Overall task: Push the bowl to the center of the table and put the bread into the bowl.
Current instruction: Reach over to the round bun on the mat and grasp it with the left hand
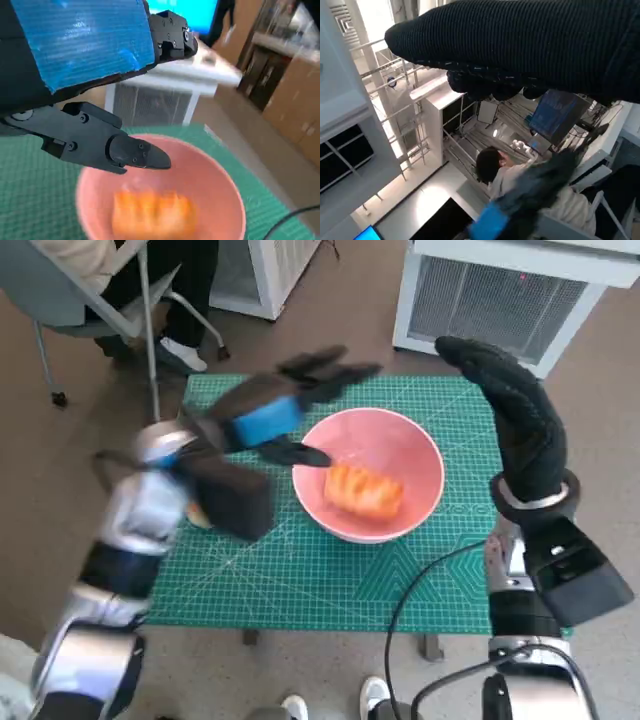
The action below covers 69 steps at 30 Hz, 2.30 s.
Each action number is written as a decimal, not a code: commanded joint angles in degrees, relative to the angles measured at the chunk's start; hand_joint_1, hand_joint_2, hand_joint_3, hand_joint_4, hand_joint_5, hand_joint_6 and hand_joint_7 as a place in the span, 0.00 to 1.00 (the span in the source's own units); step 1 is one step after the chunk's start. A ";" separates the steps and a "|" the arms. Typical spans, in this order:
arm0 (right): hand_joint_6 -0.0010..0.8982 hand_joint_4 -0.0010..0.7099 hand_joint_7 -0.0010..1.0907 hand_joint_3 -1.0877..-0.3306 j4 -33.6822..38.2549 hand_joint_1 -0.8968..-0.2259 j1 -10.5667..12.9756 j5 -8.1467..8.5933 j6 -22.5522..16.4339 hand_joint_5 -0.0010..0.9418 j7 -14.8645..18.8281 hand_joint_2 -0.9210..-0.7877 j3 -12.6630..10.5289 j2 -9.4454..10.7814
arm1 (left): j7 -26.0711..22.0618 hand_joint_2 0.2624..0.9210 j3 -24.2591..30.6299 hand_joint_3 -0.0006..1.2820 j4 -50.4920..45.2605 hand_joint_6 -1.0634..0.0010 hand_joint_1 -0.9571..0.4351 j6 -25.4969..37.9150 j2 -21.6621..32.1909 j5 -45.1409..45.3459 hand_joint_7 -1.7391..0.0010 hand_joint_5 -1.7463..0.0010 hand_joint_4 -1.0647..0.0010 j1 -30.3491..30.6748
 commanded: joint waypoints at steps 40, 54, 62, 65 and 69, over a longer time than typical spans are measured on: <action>0.22 0.39 0.24 0.45 2.91 0.53 -1.29 3.23 1.34 0.00 3.74 0.00 0.37 0.46 | -2.62 0.97 6.71 0.00 -2.45 0.72 0.43 3.40 16.29 1.13 0.99 0.99 0.85 20.77; 0.22 0.39 0.24 0.45 1.77 0.53 -0.85 3.89 1.81 0.00 4.84 0.00 0.38 0.17 | -1.91 0.95 -0.72 0.00 8.93 0.69 0.48 5.50 13.07 6.25 0.99 0.99 0.77 15.27; 0.22 0.39 0.24 0.45 1.44 0.53 -0.76 3.62 1.77 0.00 4.93 0.00 0.36 -0.13 | -1.25 0.95 -4.27 0.00 13.11 0.65 0.52 9.10 10.94 9.92 0.99 0.99 0.72 13.00; 0.22 0.39 0.24 0.45 1.30 0.53 -0.71 3.42 1.73 0.00 4.87 0.00 0.36 -0.22 | -0.62 0.95 -5.25 0.00 14.16 0.63 0.53 10.08 10.28 11.12 0.98 0.99 0.71 12.56; 0.21 0.39 0.24 0.45 1.35 0.53 -0.69 3.24 1.59 0.00 4.80 0.00 0.35 -0.32 | 0.62 0.96 -6.05 0.00 15.24 0.58 0.56 10.36 9.68 12.18 0.97 0.99 0.68 12.30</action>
